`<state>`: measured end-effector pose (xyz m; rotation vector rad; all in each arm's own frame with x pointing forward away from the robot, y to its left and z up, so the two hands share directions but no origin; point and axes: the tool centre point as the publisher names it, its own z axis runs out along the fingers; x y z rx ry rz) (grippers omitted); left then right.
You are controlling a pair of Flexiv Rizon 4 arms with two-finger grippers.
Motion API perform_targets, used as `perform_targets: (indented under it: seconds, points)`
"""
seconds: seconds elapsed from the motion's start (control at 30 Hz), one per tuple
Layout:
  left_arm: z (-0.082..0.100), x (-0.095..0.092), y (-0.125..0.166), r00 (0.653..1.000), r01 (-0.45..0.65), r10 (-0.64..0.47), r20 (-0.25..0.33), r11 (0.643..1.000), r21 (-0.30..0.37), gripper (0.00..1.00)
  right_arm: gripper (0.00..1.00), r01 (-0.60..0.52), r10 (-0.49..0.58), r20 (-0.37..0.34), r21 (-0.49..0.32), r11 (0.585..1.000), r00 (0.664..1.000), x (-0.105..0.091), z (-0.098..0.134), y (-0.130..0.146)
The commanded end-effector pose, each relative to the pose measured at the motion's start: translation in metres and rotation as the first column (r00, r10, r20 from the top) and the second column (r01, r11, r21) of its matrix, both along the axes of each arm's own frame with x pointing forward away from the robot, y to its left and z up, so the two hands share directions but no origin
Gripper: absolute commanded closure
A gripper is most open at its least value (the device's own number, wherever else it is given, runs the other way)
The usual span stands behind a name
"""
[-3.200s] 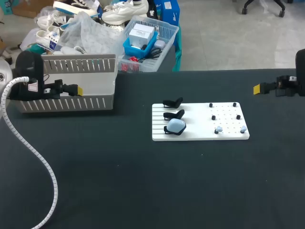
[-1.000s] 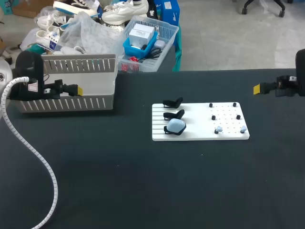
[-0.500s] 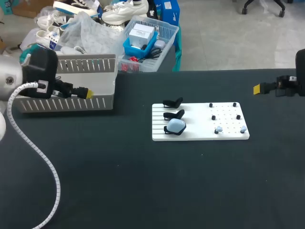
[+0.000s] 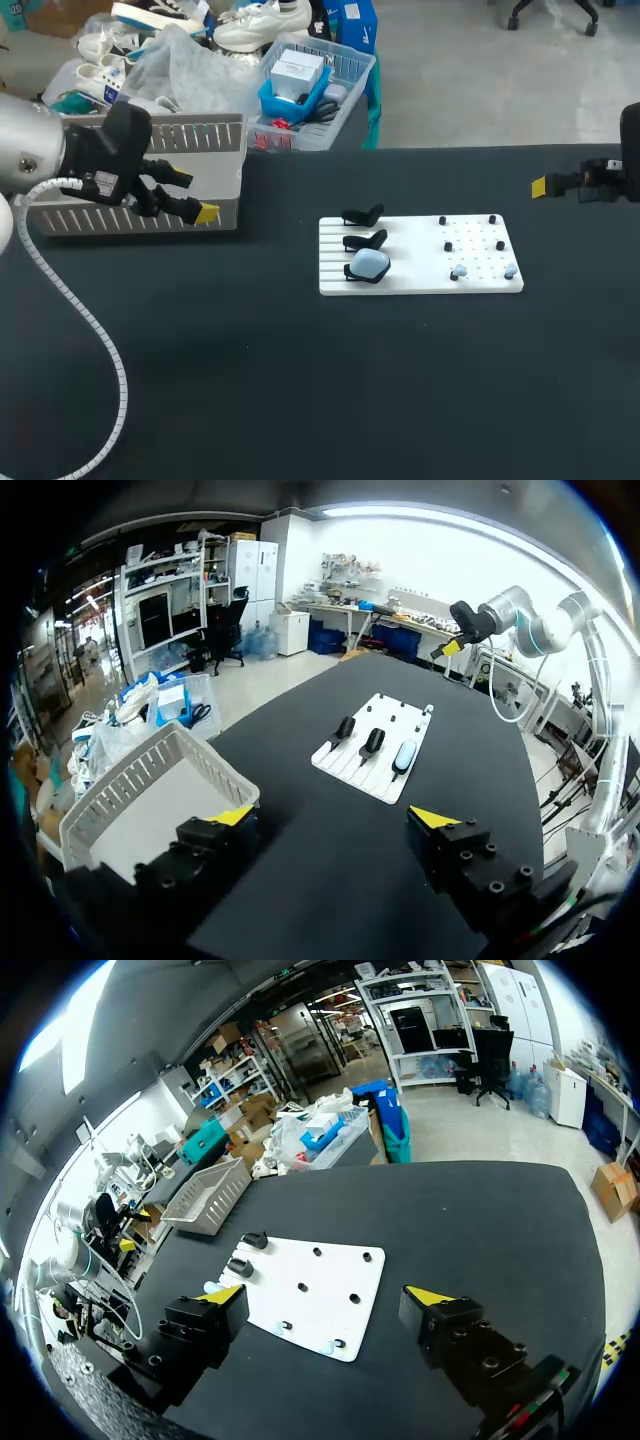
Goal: Pick up each earbud case from the left stands, insert the matching earbuds, close the lid, and place the case in the box.
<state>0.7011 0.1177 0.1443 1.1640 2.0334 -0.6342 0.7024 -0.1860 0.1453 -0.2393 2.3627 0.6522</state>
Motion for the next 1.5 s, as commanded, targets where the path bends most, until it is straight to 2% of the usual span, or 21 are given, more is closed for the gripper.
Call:
perform_targets:
  seconds: [0.03,0.13,0.2,0.4,0.57,0.77,0.8,1.03,1.37,1.5]
  points:
    - [-0.001,0.011,-0.014,0.984,0.175,-0.176,-0.020,0.984,-0.038,0.00,0.00,0.003,-0.003,-0.003,-0.004,1.000,1.000,-0.001,0.002,0.000]
    - [-0.002,0.011,-0.023,0.973,0.230,-0.230,0.009,0.972,-0.047,0.00,0.00,0.003,-0.003,-0.003,-0.004,1.000,1.000,-0.001,0.002,0.000]
    - [-0.006,0.011,-0.029,0.963,0.267,-0.265,0.054,0.963,-0.036,0.00,0.00,0.003,-0.003,-0.003,-0.004,1.000,1.000,-0.001,0.002,0.000]
    - [-0.018,0.008,-0.044,0.933,0.346,-0.343,0.112,0.938,-0.013,0.00,0.00,0.003,-0.003,-0.003,-0.004,1.000,1.000,-0.001,0.002,0.000]
    - [-0.030,0.005,-0.057,0.918,0.369,-0.364,0.154,0.930,0.001,0.00,0.00,0.003,-0.003,-0.003,-0.004,1.000,1.000,-0.001,0.002,0.000]
    - [-0.042,0.003,-0.080,0.910,0.385,-0.380,0.166,0.923,0.002,0.00,0.00,0.003,-0.003,-0.003,-0.004,1.000,1.000,-0.001,0.002,0.000]
    - [-0.044,0.001,-0.083,0.904,0.391,-0.385,0.188,0.920,0.007,0.00,0.00,0.003,-0.003,-0.003,-0.004,1.000,1.000,-0.001,0.002,0.000]
    - [-0.053,-0.003,-0.108,0.895,0.412,-0.404,0.189,0.911,-0.003,0.00,0.00,0.003,-0.003,-0.003,-0.004,1.000,1.000,-0.001,0.002,0.000]
    - [-0.079,0.001,-0.134,0.900,0.417,-0.414,0.136,0.909,0.000,0.00,0.00,0.003,-0.003,-0.003,-0.004,1.000,1.000,-0.001,0.002,0.000]
    - [-0.085,0.001,-0.142,0.898,0.420,-0.416,0.140,0.907,0.001,0.00,0.00,0.003,-0.003,-0.003,-0.004,1.000,1.000,-0.001,0.002,0.000]
